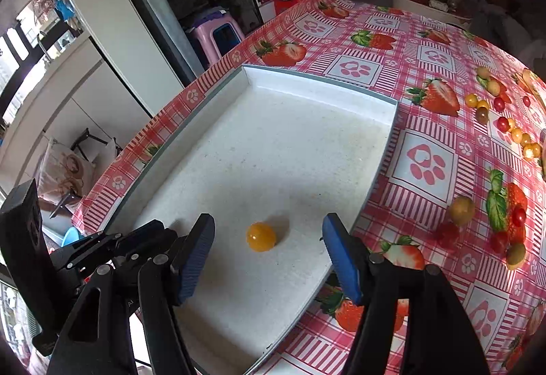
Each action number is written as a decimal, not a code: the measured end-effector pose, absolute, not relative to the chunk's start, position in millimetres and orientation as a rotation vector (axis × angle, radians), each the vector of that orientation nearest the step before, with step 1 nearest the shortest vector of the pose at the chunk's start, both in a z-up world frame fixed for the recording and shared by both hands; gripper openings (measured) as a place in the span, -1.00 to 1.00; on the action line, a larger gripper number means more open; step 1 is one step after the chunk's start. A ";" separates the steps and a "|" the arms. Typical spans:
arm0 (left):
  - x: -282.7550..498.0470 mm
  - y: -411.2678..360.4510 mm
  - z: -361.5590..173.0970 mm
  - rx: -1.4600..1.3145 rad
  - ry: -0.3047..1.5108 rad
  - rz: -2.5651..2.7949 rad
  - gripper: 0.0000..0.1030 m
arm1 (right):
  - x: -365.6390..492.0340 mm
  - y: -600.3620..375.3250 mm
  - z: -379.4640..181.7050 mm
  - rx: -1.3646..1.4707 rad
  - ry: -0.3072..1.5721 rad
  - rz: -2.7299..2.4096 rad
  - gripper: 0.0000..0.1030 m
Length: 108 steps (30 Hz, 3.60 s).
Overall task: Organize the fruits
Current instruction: 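Carry both yellow tomatoes over the white tray and open both tools, then grasp another yellow cherry tomato with the left tool, then carry the yellow tomato into the white tray and open the left tool, then grasp a yellow cherry tomato with the left tool while the right grasps a red one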
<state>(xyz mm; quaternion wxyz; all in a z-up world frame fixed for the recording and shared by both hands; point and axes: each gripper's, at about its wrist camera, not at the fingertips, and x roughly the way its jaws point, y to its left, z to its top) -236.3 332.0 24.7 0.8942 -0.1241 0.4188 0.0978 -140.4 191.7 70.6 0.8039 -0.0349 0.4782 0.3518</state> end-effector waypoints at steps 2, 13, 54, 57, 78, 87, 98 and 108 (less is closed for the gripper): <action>-237.9 322.6 29.5 -0.244 0.850 0.180 0.33 | -140.7 167.9 75.0 -0.034 1.014 0.707 0.40; -227.9 208.3 64.6 -0.048 0.772 -0.032 0.73 | -152.7 27.7 62.1 0.115 1.014 0.420 0.40; -209.5 298.9 18.8 -0.092 0.982 0.334 0.38 | -169.9 -21.5 40.6 0.217 1.047 0.385 0.40; -214.5 294.6 27.5 -0.066 0.913 0.352 0.88 | -171.2 -29.9 40.4 0.220 1.045 0.375 0.41; -171.5 90.4 45.2 0.042 0.911 -0.086 0.88 | -160.1 -136.5 22.3 0.225 1.036 0.124 0.43; -155.1 42.3 24.1 0.113 0.951 -0.128 0.48 | -141.8 -126.0 19.0 0.111 1.018 0.134 0.32; -153.4 57.1 20.1 -0.019 0.981 -0.180 -0.53 | -142.0 -116.2 19.7 0.022 0.998 0.134 -0.39; -173.1 111.3 58.5 -0.080 0.890 -0.117 -0.53 | -150.4 -99.2 44.0 0.119 0.998 0.255 -0.39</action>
